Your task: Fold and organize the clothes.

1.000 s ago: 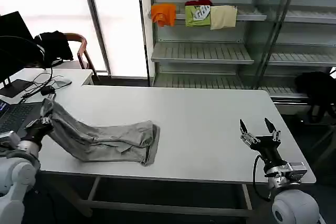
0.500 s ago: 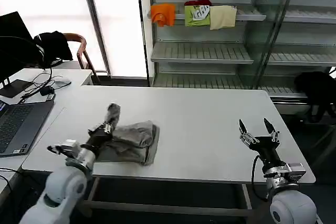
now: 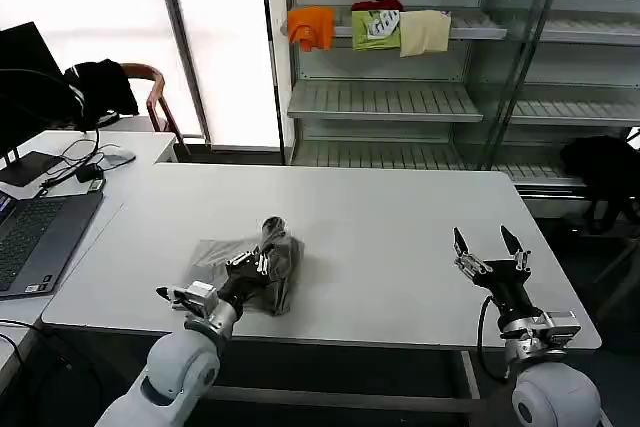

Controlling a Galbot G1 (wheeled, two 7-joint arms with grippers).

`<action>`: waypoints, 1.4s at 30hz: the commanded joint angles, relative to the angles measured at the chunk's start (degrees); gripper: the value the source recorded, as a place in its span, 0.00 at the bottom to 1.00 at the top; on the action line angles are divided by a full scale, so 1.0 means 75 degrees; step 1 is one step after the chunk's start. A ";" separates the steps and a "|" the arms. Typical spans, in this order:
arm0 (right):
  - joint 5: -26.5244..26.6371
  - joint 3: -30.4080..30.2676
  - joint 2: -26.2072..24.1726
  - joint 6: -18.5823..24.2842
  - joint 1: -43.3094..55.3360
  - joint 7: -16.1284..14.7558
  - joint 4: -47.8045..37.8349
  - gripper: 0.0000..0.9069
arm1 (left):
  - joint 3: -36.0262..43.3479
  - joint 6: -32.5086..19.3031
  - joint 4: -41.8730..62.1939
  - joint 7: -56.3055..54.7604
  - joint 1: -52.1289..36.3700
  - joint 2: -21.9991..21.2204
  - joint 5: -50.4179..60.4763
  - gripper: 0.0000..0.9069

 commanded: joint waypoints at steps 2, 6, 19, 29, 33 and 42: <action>-0.0002 -0.0004 0.0004 0.0017 -0.0006 -0.0008 -0.0015 1.00 | 0.0578 0.0135 -0.0105 -0.0233 -0.0124 -0.0018 0.0988 1.00; -0.0067 -0.0105 0.0053 -0.0001 0.0086 -0.0007 -0.0042 1.00 | 0.0814 0.0504 -0.1064 -0.0541 -0.0171 0.0102 0.0980 1.00; -0.0140 -0.0157 0.0038 -0.0001 0.0067 -0.0005 -0.0036 1.00 | -0.0964 0.0628 -0.1197 -0.1163 0.0346 0.0631 0.0412 1.00; -0.0171 -0.0204 0.0011 -0.0012 0.0074 -0.0005 -0.0032 1.00 | -0.2325 0.0596 0.0558 -0.0837 0.1298 0.0516 -0.0348 1.00; -0.0166 -0.0153 -0.0036 -0.0029 0.0055 0.0001 0.0005 1.00 | -0.2239 0.0744 0.0894 -0.0758 0.1074 0.0388 -0.0641 1.00; -0.0161 -0.0101 -0.0070 -0.0005 -0.0031 -0.0010 0.0003 1.00 | -0.2204 0.0721 0.1547 -0.0693 0.0768 0.0307 -0.1545 1.00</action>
